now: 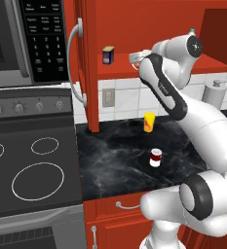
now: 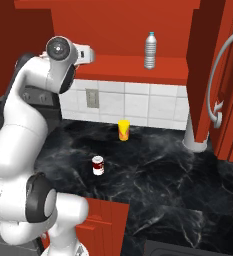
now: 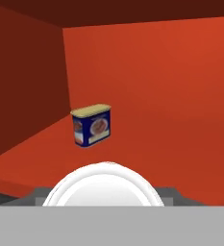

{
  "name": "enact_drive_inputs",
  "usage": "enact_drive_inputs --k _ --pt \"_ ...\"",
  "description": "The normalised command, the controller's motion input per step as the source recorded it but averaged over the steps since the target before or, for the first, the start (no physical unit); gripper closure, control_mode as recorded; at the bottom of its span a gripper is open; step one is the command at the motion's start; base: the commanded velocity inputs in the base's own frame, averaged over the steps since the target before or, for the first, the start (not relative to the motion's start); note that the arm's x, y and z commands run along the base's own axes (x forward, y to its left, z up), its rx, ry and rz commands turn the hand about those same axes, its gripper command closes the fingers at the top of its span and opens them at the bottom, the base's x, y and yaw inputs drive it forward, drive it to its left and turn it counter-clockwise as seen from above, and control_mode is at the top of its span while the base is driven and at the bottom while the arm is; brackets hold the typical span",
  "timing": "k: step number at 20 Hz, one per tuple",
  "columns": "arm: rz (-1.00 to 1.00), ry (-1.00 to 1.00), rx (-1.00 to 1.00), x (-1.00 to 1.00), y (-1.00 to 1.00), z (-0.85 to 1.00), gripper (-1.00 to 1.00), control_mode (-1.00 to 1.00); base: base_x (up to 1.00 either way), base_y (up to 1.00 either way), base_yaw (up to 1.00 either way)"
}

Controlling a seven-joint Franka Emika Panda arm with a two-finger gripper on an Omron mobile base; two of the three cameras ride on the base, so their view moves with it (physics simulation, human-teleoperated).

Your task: Pick the cans from the counter and place them in their designated side in the cabinet.

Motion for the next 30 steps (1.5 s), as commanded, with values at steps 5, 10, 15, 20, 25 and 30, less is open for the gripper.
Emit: enact_drive_inputs --k 5,10,15,20,25,30 --pt "0.0 0.03 0.0 0.21 0.02 -0.02 1.0 -1.0 0.0 0.0 0.0" --pt "0.0 0.02 0.0 0.26 0.03 -0.04 1.0 -1.0 0.0 0.0 0.0" --pt "0.0 0.02 0.0 0.27 0.05 -0.05 1.0 -1.0 0.0 0.0 0.0" --pt "0.0 0.02 0.0 0.25 0.03 -0.03 1.0 -1.0 0.0 0.0 0.0" --pt "0.0 0.02 0.0 0.26 0.03 -0.05 1.0 -1.0 0.0 0.0 0.0" --pt "0.0 0.04 0.0 0.26 0.06 -0.07 1.0 -1.0 0.0 0.0 0.0"
